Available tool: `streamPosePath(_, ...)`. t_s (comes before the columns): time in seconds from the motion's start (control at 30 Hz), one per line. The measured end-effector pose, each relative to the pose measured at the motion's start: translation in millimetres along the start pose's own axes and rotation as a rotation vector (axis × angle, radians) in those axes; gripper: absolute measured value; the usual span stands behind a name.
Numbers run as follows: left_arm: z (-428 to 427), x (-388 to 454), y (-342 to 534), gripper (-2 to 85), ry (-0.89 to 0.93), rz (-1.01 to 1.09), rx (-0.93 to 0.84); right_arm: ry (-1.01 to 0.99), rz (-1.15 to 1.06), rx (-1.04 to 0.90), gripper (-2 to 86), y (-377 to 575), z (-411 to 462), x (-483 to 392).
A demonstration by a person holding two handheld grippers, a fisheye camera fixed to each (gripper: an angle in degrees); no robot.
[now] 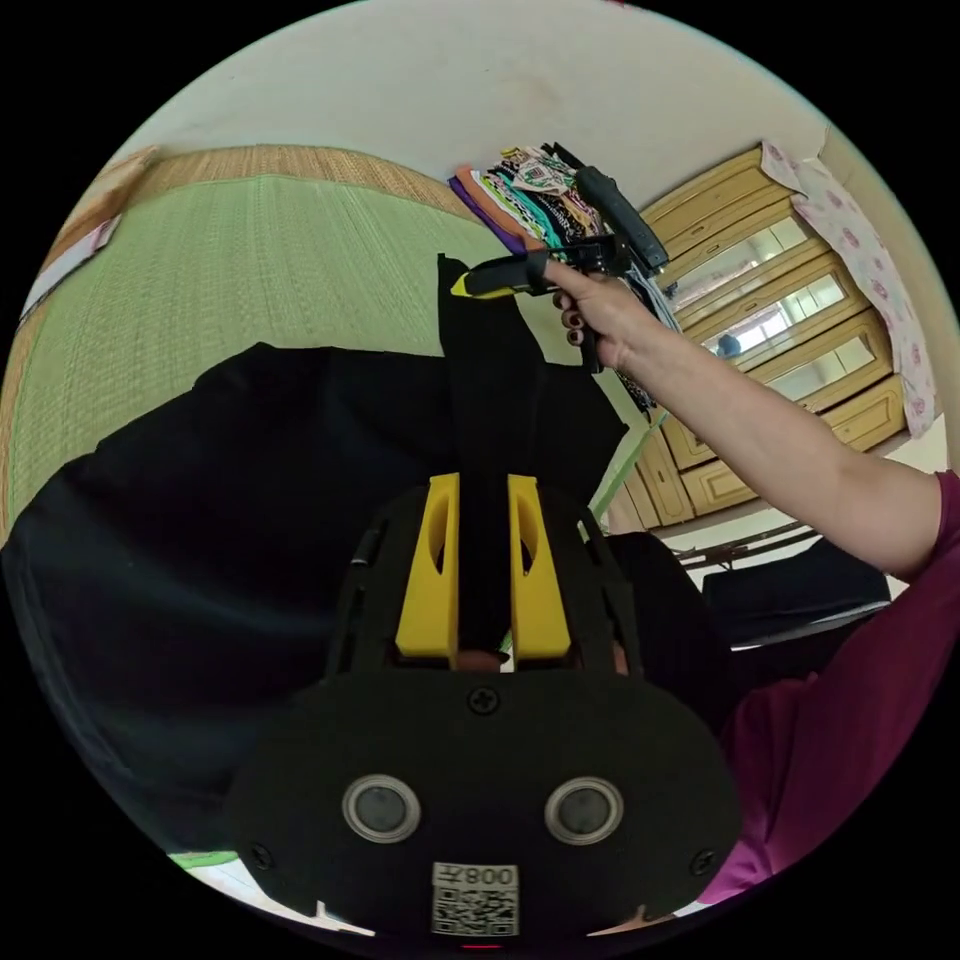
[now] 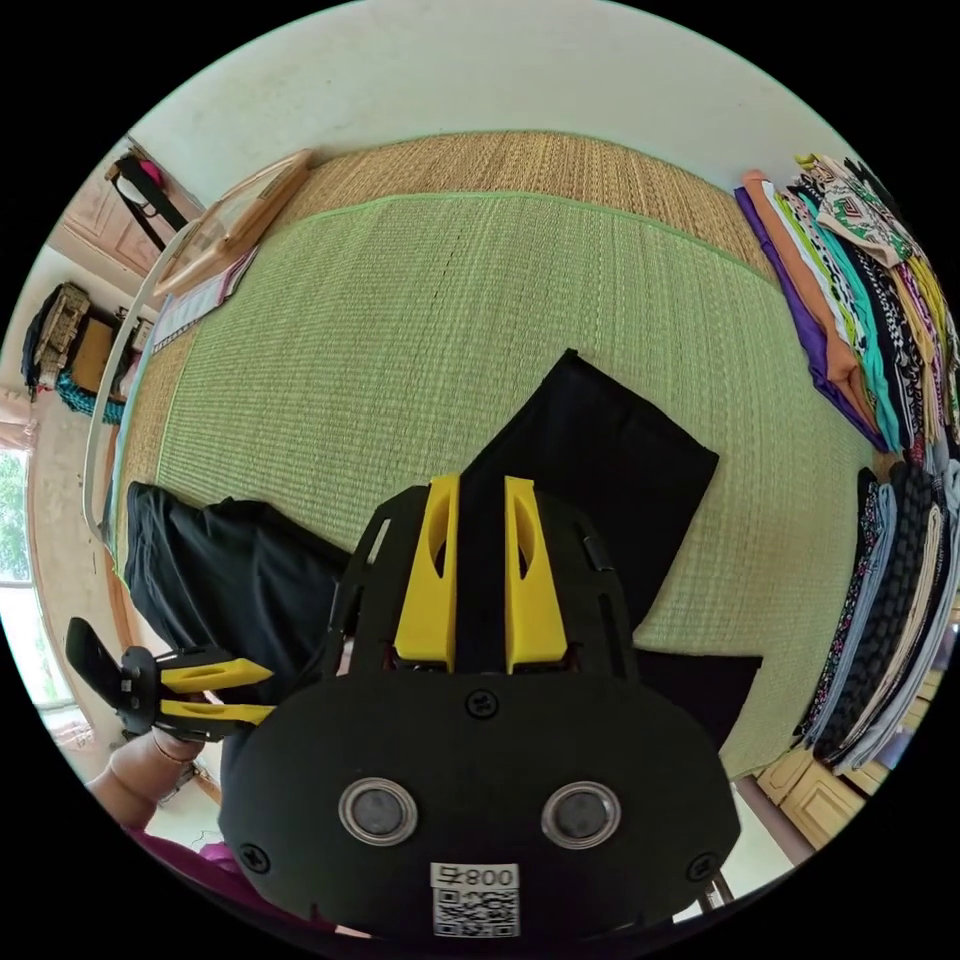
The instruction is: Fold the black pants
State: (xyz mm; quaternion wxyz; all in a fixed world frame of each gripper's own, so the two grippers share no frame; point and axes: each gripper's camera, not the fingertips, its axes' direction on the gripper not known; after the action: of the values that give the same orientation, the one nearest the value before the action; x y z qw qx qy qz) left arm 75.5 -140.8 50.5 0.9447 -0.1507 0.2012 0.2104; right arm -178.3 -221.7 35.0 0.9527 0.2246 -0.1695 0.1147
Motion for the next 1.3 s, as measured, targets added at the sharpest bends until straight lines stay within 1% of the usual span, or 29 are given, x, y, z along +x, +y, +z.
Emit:
streamPosePath(0.17,39,13,-25,7.0,-0.001,-0.021,-0.062,0.042,0.016,-0.029,8.1,-6,26,7)
streamPosePath(0.3,64,29,-44,4.3,-0.003,-0.024,-0.08,0.056,0.028,-0.037,7.1,1,32,16)
streamPosePath(0.4,79,44,-58,2.5,-0.006,-0.018,-0.082,0.068,0.013,-0.039,4.3,13,35,26)
streamPosePath(0.5,88,64,-72,1.6,0.018,0.002,-0.065,0.039,0.001,-0.028,2.3,32,28,46)
streamPosePath(0.6,94,90,-88,1.2,0.031,0.051,-0.042,-0.036,0.016,0.06,1.6,66,-4,80)
streamPosePath(0.7,102,123,-103,1.0,0.026,0.129,-0.031,-0.118,0.047,0.169,1.3,117,-49,129)
streamPosePath(0.77,109,144,-111,1.0,0.008,0.177,-0.036,-0.186,0.087,0.246,1.1,171,-80,174)
streamPosePath(0.8,115,157,-116,0.9,-0.006,0.207,-0.042,-0.204,0.095,0.262,1.1,185,-86,186)
streamPosePath(0.93,147,198,-135,0.9,-0.059,0.287,-0.113,-0.307,0.187,0.329,0.9,291,-105,262)
streamPosePath(1.1,192,234,-154,1.0,-0.121,0.343,-0.225,-0.428,0.354,0.348,0.9,408,-80,334)
streamPosePath(1.17,208,244,-161,1.1,-0.131,0.348,-0.263,-0.507,0.454,0.354,0.8,463,-57,366)
streamPosePath(1.3,242,266,-178,1.7,-0.171,0.361,-0.357,-0.598,0.544,0.328,0.8,524,-21,399)
